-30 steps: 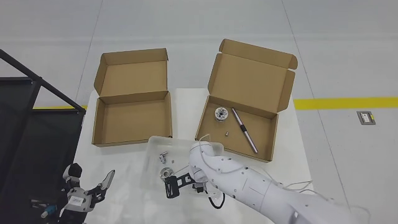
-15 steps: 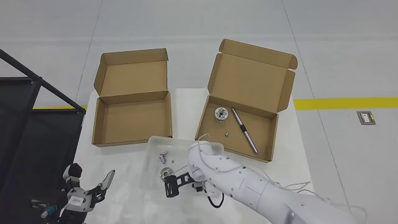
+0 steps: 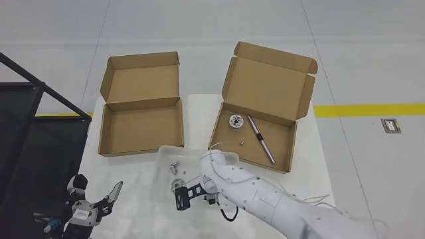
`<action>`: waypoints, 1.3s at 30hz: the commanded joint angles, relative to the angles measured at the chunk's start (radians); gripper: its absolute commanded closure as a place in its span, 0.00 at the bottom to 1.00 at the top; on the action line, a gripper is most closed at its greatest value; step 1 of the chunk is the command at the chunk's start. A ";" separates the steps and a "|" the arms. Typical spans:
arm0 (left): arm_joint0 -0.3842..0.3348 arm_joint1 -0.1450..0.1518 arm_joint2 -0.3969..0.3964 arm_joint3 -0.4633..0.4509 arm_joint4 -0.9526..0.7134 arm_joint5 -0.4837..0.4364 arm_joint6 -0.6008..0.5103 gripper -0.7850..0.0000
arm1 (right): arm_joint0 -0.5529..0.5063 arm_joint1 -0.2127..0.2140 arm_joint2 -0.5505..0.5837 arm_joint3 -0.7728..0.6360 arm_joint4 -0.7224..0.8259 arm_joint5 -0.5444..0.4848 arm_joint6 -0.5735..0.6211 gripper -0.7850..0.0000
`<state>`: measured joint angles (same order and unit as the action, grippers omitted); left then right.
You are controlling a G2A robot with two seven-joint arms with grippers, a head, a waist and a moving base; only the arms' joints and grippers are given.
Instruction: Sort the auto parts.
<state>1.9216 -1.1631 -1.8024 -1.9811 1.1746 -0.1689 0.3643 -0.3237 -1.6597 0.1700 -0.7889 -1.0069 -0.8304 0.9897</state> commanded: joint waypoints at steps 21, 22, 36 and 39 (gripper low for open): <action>0.000 0.000 0.000 0.000 0.000 0.000 0.000 0.00 | 0.019 0.191 0.239 -0.430 0.011 0.063 0.062 1.00; 0.000 0.000 0.000 0.000 0.000 0.000 0.000 0.00 | 0.003 0.213 0.274 -0.480 0.007 0.076 0.076 1.00; 0.000 0.000 0.000 0.000 0.000 0.000 0.000 0.00 | -0.231 0.355 0.596 -0.834 -0.193 0.482 0.399 1.00; 0.000 0.000 0.000 0.000 0.000 0.000 0.000 0.00 | -0.222 0.355 0.612 -0.759 -0.164 0.455 0.381 1.00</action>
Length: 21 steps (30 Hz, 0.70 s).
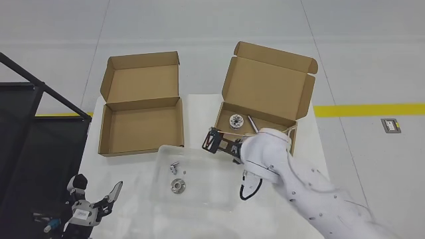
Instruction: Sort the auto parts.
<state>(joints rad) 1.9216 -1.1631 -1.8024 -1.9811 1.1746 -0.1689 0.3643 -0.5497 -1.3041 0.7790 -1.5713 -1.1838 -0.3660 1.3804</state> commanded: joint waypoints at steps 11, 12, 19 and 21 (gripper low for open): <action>0.000 0.000 0.000 0.000 0.000 0.000 0.000 0.00 | 0.105 -0.032 -0.011 0.464 0.054 -0.029 -0.125 1.00; 0.000 0.000 0.000 0.000 0.000 0.000 0.000 0.00 | 0.115 -0.037 -0.016 0.502 0.061 -0.037 -0.147 1.00; 0.000 0.000 0.000 0.000 0.000 0.000 0.000 0.00 | 0.169 -0.069 -0.045 0.697 0.100 -0.107 -0.324 1.00; 0.000 0.000 0.000 0.000 0.000 0.000 0.000 0.00 | 0.180 -0.079 -0.058 0.732 0.101 -0.120 -0.356 1.00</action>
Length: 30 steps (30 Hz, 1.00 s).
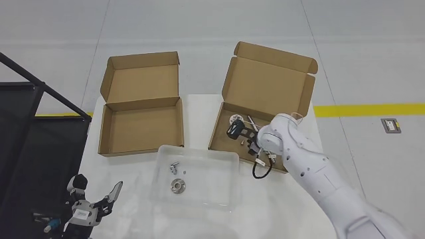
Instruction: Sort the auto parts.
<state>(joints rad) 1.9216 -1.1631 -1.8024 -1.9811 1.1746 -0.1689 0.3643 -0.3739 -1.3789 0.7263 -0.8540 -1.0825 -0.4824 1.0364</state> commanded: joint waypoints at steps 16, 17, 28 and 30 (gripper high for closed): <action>0.000 0.000 0.000 0.000 0.000 0.000 0.000 0.00 | 0.071 -0.052 -0.043 0.197 0.001 -0.045 -0.140 0.96; 0.000 0.000 0.000 0.000 0.000 0.000 0.000 0.00 | 0.073 -0.054 -0.045 0.203 -0.001 -0.047 -0.146 0.93; 0.000 0.000 0.000 0.000 0.000 0.000 0.000 0.00 | 0.082 -0.065 -0.047 0.228 -0.011 -0.047 -0.158 0.80; 0.000 0.000 0.000 0.000 0.000 0.000 0.000 0.00 | 0.080 -0.064 -0.044 0.224 -0.013 -0.044 -0.158 0.80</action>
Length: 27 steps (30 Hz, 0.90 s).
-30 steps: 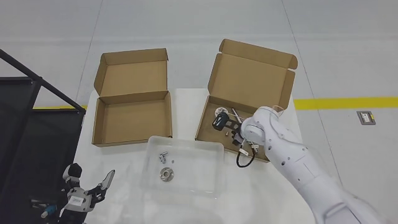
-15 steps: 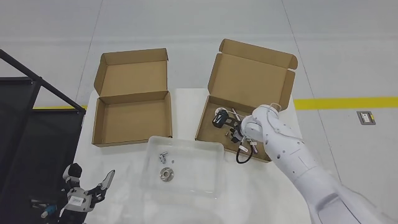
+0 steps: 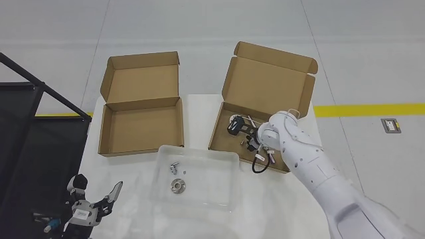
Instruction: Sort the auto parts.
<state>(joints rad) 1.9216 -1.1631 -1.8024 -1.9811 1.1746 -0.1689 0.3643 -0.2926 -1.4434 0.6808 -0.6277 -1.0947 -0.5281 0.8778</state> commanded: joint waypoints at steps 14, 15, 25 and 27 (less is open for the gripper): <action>0.000 0.000 0.000 0.000 0.000 0.000 0.000 0.00 | -0.033 0.026 0.040 -0.102 -0.030 0.019 0.053 0.65; 0.000 0.000 0.000 0.000 0.000 0.000 0.000 0.00 | -0.037 0.029 0.045 -0.112 -0.031 0.020 0.057 0.65; 0.000 0.000 0.000 0.000 0.000 0.000 0.000 0.00 | -0.087 0.060 0.097 -0.224 -0.046 0.030 0.088 0.54; 0.000 0.000 0.000 0.000 0.000 0.000 0.000 0.00 | -0.099 0.067 0.111 -0.257 -0.051 0.035 0.096 0.52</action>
<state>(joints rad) 1.9216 -1.1631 -1.8024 -1.9811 1.1746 -0.1689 0.3643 -0.3861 -1.3796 0.7847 -0.8689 -1.1439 -0.4957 0.9691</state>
